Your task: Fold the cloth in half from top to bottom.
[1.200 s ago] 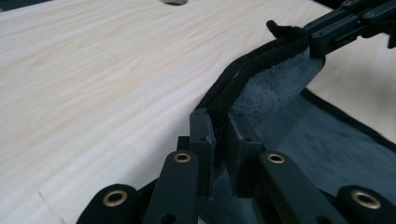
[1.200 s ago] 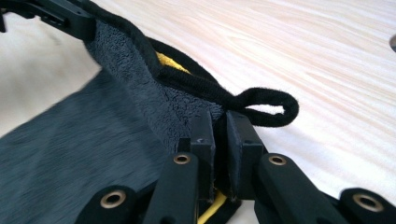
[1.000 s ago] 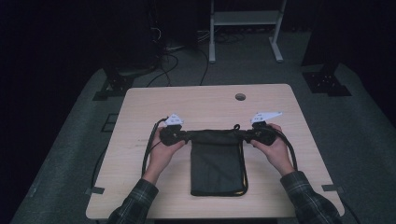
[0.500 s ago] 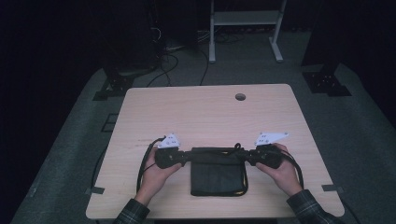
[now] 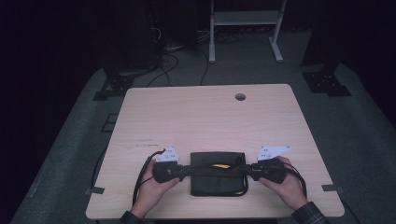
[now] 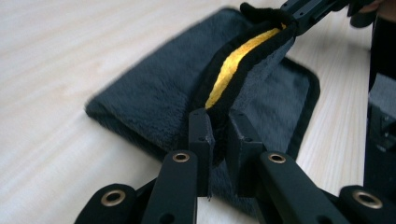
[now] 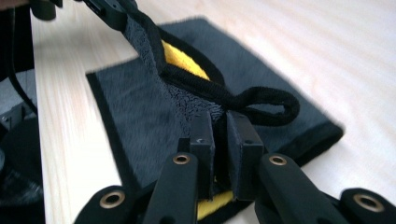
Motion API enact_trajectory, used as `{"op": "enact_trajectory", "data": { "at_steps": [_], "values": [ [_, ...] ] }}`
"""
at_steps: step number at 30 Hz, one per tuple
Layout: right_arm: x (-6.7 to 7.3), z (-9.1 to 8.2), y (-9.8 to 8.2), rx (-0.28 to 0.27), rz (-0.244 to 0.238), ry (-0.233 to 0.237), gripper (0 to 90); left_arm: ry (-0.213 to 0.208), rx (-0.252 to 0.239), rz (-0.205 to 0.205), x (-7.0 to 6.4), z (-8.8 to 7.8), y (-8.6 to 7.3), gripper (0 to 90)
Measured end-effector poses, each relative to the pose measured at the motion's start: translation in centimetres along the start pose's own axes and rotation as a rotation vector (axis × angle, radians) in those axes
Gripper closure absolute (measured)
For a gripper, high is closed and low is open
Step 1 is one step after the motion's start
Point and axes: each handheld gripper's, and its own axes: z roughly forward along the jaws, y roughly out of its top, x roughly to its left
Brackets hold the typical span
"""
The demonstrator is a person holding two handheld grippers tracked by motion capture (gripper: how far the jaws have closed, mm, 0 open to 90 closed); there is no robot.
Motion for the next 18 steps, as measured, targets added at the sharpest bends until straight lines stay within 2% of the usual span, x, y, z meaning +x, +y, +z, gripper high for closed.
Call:
{"op": "enact_trajectory", "data": {
  "at_steps": [1, 4, 6, 8, 13, 15, 18],
  "values": [
    [0.0, 0.1, -0.3, 0.012, -0.005, 0.0, 80.0, -0.006, 0.012, 0.0, -0.2, 0.1, -0.3, 78.9],
    [0.2, -0.2, -0.9, 0.026, -0.004, 0.009, 74.1, -0.007, -0.007, -0.004, -0.4, -0.4, -0.6, 70.0],
    [0.2, -0.9, -1.2, 0.017, -0.001, 0.016, 68.0, -0.001, -0.033, -0.009, -0.5, -1.2, -0.6, 65.2],
    [0.2, -1.9, -1.4, -0.005, 0.002, 0.01, 66.7, 0.007, -0.051, -0.01, -0.4, -2.0, -0.7, 63.5],
    [-0.5, -4.2, -1.6, -0.057, 0.026, -0.023, 71.2, 0.031, -0.064, -0.022, 0.4, -2.6, -0.6, 65.6],
    [-0.9, -4.1, -1.3, -0.063, 0.033, -0.025, 74.4, 0.035, -0.062, -0.026, 0.8, -2.1, -0.2, 68.6],
    [-0.9, -2.8, -0.7, -0.047, 0.023, -0.003, 76.8, 0.029, -0.05, -0.026, 1.3, -0.7, 0.3, 71.0]
  ]
}}
